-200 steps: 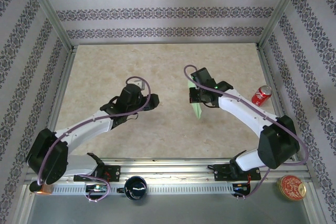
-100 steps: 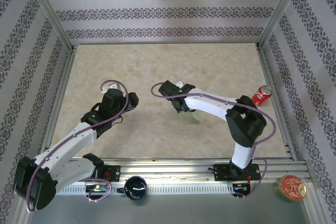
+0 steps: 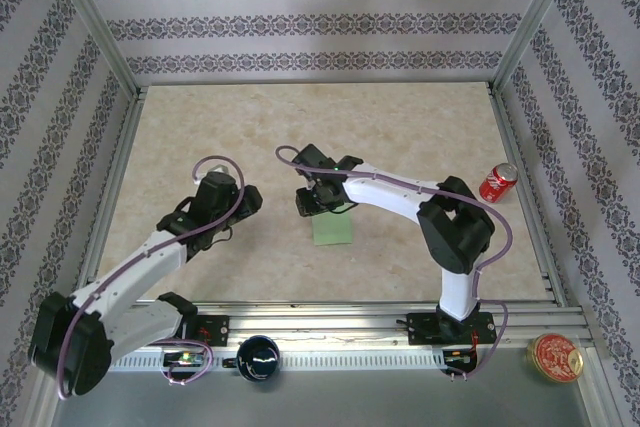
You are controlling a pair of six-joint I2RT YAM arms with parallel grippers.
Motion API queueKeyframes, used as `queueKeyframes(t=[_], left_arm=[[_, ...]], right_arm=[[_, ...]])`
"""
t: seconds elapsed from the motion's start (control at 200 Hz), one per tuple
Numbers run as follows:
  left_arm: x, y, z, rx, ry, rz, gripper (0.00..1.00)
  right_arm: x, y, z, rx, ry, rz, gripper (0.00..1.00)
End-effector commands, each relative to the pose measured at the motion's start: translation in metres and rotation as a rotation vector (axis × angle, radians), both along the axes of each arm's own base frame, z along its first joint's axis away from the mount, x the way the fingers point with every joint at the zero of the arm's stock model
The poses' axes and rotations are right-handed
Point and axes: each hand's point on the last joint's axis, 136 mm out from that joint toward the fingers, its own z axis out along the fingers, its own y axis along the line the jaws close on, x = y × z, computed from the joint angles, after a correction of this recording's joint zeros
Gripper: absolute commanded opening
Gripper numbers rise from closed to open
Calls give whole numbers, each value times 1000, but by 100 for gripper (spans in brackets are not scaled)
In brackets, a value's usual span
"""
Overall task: Fold a paper plane with a square sheet of paper (pick it up from the middle)
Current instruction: Turn over the paper at the center of the table, then third fold the triangle at the center of the table.
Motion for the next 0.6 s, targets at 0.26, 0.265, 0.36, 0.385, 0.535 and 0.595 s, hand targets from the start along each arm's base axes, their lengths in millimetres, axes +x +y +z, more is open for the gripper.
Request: queueKeyframes(t=[0.26, 0.265, 0.36, 0.385, 0.535, 0.595], left_arm=[[27, -97, -19, -296, 137, -322, 43], [28, -98, -19, -300, 140, -324, 43], [31, -115, -31, -349, 182, -365, 39], [32, -120, -33, -360, 189, -376, 38], [37, -136, -43, -383, 228, -402, 37], [39, -139, -45, -384, 235, -404, 37]], right_arm=[[12, -66, 15, 559, 159, -303, 22], [12, -67, 15, 563, 163, -305, 22], [9, -76, 5, 602, 212, -343, 15], [8, -77, 2, 600, 219, -347, 13], [6, -80, -14, 571, 245, -361, 9], [7, -82, -22, 557, 258, -374, 8]])
